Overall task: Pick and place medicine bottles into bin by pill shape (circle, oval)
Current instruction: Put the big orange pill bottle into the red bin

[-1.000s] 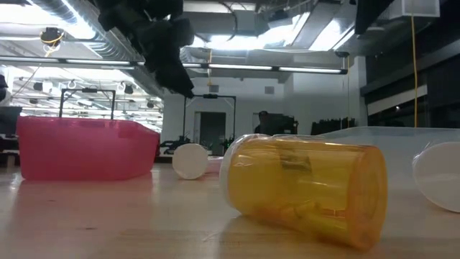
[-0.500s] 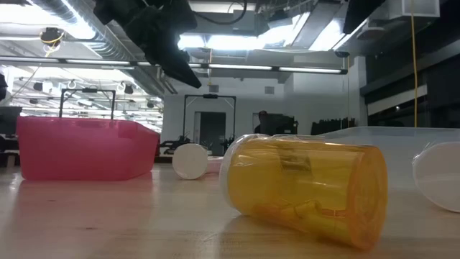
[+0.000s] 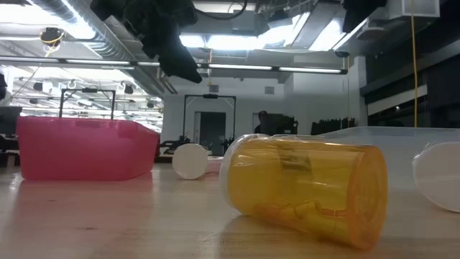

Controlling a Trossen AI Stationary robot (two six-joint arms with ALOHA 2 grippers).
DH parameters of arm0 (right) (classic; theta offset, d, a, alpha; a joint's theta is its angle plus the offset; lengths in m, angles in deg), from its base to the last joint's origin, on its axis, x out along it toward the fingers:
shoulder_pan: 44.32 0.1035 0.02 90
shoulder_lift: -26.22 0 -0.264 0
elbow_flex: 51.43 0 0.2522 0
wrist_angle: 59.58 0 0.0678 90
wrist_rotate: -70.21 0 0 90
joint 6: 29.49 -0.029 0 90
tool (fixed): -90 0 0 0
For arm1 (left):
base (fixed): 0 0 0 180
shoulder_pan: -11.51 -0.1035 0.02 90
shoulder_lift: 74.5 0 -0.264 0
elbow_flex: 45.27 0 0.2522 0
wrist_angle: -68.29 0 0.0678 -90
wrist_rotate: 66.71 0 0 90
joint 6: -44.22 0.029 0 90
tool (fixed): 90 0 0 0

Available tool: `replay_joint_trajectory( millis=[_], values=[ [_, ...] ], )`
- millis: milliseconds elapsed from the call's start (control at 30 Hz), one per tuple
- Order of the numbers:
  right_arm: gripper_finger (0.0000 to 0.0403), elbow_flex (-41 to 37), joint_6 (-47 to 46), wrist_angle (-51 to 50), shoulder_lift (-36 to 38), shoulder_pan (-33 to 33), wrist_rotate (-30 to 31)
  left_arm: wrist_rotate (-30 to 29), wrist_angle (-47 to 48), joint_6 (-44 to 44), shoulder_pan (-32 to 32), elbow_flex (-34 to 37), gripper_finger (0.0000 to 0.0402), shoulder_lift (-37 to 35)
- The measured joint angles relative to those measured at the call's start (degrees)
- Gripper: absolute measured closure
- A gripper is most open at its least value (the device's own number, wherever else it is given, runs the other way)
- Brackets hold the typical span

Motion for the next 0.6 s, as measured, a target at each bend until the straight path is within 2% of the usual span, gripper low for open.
replay_joint_trajectory(
  millis=[200, 333, 467, 600],
  values=[
    [0.0139, 0.0, -5.0, 0.2, 0.0, 0.6, 0.0, 0.1, 0.1, -2.5, 0.0, 0.0, 0.0190, 0.0],
    [0.0139, 0.0, -4.9, 0.2, 0.0, 3.1, 0.0, 0.0, 0.4, -4.7, 0.2, 0.0, 0.0190, 0.0],
    [0.0139, 0.0, -3.4, 0.2, 0.0, 6.1, 0.0, 0.1, 0.2, -1.4, 0.3, 0.0, 0.0190, 0.0],
    [0.0139, 0.0, -0.9, 0.2, 0.0, 8.4, 2.4, 0.0, 0.1, -1.8, 0.3, 0.0, 0.0190, 0.0]
  ],
)
